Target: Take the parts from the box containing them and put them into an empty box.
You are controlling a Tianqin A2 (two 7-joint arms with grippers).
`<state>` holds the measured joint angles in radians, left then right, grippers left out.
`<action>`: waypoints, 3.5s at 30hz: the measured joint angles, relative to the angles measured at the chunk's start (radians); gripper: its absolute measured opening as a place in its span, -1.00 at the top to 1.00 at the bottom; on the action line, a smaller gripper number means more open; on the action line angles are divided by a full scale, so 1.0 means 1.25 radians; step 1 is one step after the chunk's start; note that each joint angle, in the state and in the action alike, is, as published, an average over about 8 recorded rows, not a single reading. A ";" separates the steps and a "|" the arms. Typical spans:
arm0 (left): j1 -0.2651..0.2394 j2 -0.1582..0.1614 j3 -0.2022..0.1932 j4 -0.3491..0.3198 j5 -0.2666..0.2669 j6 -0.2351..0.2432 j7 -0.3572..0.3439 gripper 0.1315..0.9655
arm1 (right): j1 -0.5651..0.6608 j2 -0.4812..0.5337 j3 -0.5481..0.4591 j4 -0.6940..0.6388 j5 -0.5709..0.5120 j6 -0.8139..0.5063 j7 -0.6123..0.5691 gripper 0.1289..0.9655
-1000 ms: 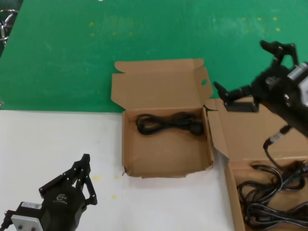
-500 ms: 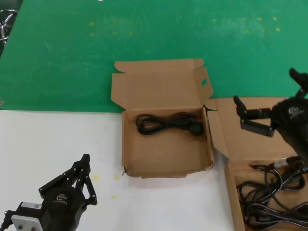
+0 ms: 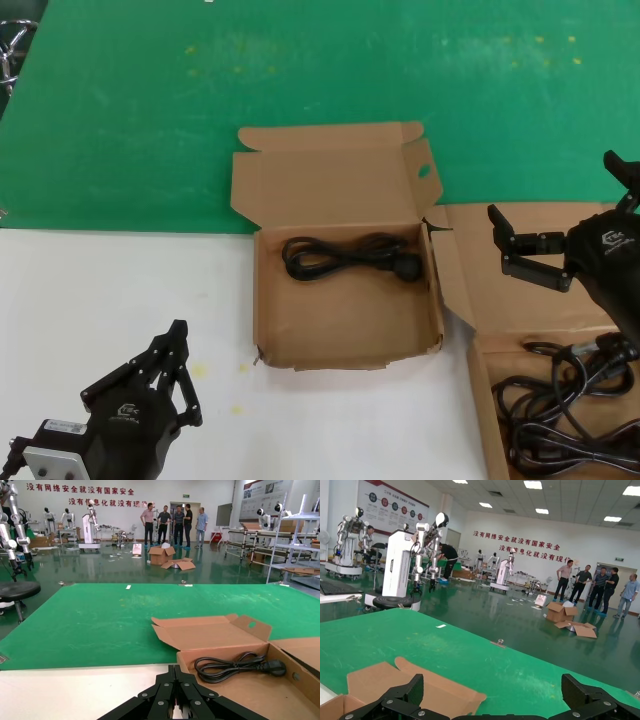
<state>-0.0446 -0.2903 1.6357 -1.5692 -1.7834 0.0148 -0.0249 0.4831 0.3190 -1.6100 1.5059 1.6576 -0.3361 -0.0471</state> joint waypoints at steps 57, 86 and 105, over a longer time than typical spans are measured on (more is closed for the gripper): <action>0.021 -0.005 -0.017 -0.014 -0.008 -0.007 0.012 -0.92 | -0.228 -0.009 0.005 0.044 0.067 0.158 0.022 -1.00; 0.034 -0.007 -0.027 -0.024 -0.013 -0.011 0.019 -1.00 | -0.369 -0.015 0.008 0.072 0.109 0.257 0.036 -1.00; 0.035 -0.008 -0.028 -0.024 -0.013 -0.011 0.019 -1.00 | -0.374 -0.015 0.008 0.073 0.110 0.260 0.036 -1.00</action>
<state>-0.0015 -0.2997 1.6012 -1.5990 -1.7994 0.0005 -0.0008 0.0162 0.3006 -1.6003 1.5969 1.7952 -0.0113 -0.0015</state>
